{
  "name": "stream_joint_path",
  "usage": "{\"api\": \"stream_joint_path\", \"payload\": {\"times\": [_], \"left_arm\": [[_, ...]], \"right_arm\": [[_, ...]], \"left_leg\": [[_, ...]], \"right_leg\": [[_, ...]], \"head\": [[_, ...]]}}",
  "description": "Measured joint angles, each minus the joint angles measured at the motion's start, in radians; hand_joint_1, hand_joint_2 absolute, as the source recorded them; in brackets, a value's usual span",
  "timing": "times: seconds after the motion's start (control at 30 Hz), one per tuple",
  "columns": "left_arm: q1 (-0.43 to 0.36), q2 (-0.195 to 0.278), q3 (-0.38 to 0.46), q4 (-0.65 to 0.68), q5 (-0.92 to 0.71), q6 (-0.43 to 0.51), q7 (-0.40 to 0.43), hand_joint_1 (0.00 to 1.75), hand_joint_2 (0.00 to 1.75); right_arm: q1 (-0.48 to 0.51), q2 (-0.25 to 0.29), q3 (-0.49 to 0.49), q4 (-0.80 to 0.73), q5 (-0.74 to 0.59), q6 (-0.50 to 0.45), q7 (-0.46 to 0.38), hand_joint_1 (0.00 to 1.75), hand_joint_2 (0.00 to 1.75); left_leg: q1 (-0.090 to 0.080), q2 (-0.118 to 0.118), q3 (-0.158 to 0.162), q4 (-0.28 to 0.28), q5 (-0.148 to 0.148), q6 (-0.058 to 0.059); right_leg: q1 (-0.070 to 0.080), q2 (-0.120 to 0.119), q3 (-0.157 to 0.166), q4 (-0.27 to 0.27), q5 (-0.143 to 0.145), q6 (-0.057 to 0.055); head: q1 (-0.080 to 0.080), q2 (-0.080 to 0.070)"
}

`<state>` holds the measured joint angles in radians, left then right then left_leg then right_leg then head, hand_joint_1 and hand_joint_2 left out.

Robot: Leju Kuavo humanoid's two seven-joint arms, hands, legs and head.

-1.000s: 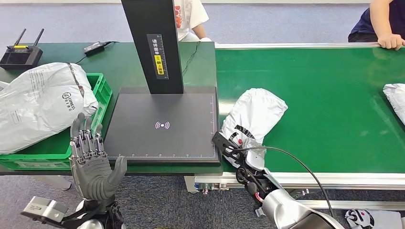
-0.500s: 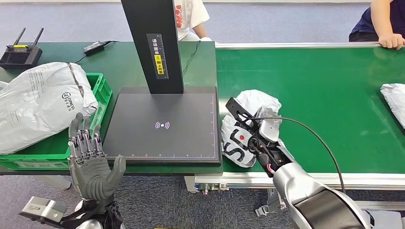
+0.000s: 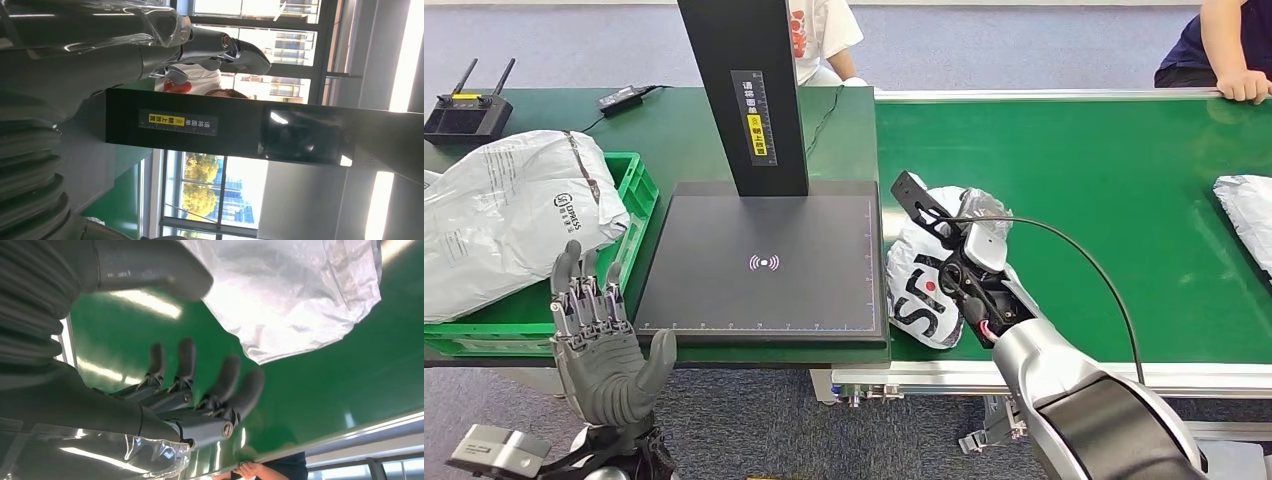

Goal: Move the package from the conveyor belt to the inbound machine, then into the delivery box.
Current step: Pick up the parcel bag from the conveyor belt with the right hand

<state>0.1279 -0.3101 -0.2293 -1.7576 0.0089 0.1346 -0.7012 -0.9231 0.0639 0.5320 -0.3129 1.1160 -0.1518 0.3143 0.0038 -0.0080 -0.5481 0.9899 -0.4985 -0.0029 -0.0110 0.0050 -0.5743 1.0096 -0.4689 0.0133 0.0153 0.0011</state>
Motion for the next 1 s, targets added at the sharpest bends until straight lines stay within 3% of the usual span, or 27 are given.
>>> {"api": "stream_joint_path", "payload": {"times": [0.47,1.0], "left_arm": [[0.005,0.0,0.0,-0.008,0.0,0.005,0.0,0.0,1.75],[0.005,0.0,0.0,-0.005,0.0,-0.003,0.0,0.0,1.75]], "right_arm": [[0.058,0.043,0.005,0.011,0.047,0.062,0.0,0.0,1.75],[0.106,0.049,0.005,0.029,0.035,0.096,0.0,0.0,1.75]], "left_leg": [[0.0,0.0,0.0,0.0,0.0,0.0],[0.0,0.0,0.0,0.0,0.0,0.0]], "right_leg": [[0.0,0.0,0.0,0.0,0.0,0.0],[0.0,0.0,-0.001,0.0,0.0,0.0]], "head": [[0.0,0.0],[0.0,0.0]]}}
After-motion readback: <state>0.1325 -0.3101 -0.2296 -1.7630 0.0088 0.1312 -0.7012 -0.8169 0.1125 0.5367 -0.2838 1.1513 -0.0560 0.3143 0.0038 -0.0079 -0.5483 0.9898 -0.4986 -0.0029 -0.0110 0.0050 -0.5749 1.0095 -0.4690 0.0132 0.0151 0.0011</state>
